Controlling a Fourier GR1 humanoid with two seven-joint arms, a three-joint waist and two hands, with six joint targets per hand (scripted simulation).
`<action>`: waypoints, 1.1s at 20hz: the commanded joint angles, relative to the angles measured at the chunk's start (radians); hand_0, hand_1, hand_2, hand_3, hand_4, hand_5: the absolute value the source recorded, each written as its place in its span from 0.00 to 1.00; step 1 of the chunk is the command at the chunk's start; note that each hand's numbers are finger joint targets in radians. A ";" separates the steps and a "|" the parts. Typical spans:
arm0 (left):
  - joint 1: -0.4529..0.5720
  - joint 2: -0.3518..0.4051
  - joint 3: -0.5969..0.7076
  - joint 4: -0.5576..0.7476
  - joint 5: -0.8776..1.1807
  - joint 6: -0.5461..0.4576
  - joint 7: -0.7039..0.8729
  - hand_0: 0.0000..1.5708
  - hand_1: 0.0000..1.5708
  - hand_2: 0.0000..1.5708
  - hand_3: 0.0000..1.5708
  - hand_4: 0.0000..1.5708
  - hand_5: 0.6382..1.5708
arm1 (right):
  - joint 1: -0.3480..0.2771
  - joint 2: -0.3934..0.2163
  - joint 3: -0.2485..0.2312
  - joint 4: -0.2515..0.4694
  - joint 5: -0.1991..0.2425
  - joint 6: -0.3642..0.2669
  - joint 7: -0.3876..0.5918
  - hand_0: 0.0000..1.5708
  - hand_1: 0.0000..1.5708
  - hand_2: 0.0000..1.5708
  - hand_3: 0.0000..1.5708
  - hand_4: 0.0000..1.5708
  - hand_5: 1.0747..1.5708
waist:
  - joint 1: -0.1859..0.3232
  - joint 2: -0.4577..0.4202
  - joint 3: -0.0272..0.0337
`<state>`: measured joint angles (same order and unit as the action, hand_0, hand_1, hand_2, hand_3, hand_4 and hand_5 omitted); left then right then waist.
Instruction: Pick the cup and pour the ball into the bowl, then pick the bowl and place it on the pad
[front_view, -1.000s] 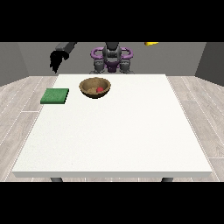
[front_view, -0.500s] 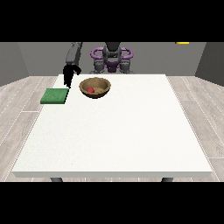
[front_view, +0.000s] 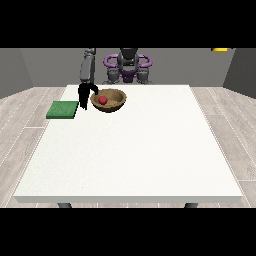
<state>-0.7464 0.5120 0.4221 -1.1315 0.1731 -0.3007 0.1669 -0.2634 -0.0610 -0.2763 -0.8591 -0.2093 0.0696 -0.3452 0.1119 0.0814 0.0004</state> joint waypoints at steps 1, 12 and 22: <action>0.011 0.011 -0.007 -0.068 0.036 -0.002 0.026 0.00 0.00 0.00 0.00 0.65 0.96 | -0.075 -0.040 -0.037 0.148 -0.014 0.029 -0.095 0.00 0.00 0.00 0.00 0.34 0.96 | 0.012 0.042 0.0006; 0.102 0.103 0.055 -0.025 0.084 -0.062 -0.031 0.00 0.00 0.00 0.00 0.65 0.97 | -0.125 -0.015 0.001 0.188 0.001 -0.004 -0.092 0.00 0.00 0.00 0.00 0.29 0.95 | -0.027 0.044 -0.0004; 0.065 0.137 0.082 -0.067 0.145 -0.078 -0.003 0.00 0.00 0.00 0.00 0.65 0.96 | -0.071 -0.015 -0.036 0.276 0.002 -0.146 -0.127 0.56 0.56 0.37 0.00 0.39 0.88 | 0.017 0.130 -0.0003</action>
<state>-0.6716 0.6237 0.4739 -1.1994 0.2923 -0.3662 0.1736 -0.3666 -0.0503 -0.2730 -0.6774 -0.1978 -0.0158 -0.5556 0.1118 0.1325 -0.0238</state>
